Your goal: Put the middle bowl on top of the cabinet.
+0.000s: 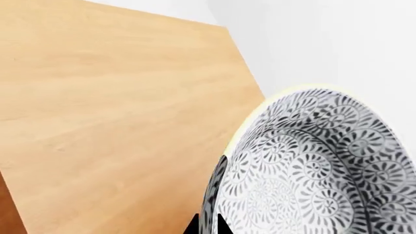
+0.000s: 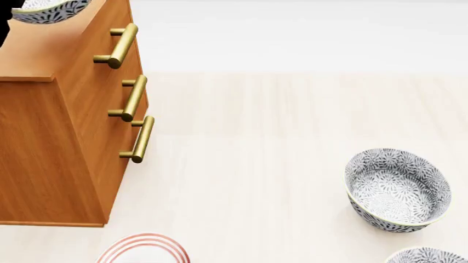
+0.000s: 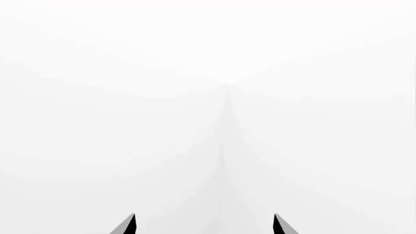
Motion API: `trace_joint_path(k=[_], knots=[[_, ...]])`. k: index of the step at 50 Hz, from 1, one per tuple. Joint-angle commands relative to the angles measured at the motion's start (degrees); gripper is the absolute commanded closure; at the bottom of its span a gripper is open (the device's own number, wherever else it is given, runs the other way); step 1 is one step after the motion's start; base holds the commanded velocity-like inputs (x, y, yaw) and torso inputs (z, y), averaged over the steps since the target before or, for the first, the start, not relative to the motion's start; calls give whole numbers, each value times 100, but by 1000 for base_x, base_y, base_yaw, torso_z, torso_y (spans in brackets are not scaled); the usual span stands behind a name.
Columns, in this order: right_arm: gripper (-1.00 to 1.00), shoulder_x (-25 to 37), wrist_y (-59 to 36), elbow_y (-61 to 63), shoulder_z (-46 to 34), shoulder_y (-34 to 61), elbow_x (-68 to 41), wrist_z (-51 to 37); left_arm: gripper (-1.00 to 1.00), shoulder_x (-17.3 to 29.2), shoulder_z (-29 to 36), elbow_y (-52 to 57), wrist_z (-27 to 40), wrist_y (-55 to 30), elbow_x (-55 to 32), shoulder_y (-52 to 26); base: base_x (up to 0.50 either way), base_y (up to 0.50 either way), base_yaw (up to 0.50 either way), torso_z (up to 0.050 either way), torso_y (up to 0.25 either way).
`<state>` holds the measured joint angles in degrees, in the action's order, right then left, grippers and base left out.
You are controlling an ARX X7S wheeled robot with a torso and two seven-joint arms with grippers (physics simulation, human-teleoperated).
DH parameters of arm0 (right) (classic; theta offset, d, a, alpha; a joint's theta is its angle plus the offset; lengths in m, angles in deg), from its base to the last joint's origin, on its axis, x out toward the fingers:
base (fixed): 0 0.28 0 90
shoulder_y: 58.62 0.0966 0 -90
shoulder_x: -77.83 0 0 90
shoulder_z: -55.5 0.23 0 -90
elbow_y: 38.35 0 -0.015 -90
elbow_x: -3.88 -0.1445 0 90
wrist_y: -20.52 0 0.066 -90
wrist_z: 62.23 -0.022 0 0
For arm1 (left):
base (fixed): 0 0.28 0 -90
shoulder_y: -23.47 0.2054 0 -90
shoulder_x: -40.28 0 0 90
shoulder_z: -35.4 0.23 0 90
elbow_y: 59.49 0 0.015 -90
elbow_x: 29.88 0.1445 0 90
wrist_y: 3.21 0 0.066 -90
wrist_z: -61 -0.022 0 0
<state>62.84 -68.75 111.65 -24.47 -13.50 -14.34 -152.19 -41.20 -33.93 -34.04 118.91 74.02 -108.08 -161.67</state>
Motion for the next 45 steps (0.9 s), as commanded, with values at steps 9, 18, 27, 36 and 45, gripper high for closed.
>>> trace_joint_path(k=[9,18,27,36,45], knots=[[-100,-25,4,0,-82,4,66,0,100,185,60,-70,48,431,279,-70,0,0,0,0,0],[-100,-49,3,0,-121,-2,123,0,100,140,346,-531,39,513,618,-112,0,0,0,0,0],[-100,58,-34,0,-33,-4,12,0,100,50,369,-1025,-81,713,791,-54,0,0,0,0,0],[-100,-2,5,0,-79,-3,93,0,100,42,257,-1034,-31,553,1057,-20,0,0,0,0,1],[-100,-38,25,0,-141,1,152,0,-100,54,296,-1028,26,477,1653,-74,0,0,0,0,0]])
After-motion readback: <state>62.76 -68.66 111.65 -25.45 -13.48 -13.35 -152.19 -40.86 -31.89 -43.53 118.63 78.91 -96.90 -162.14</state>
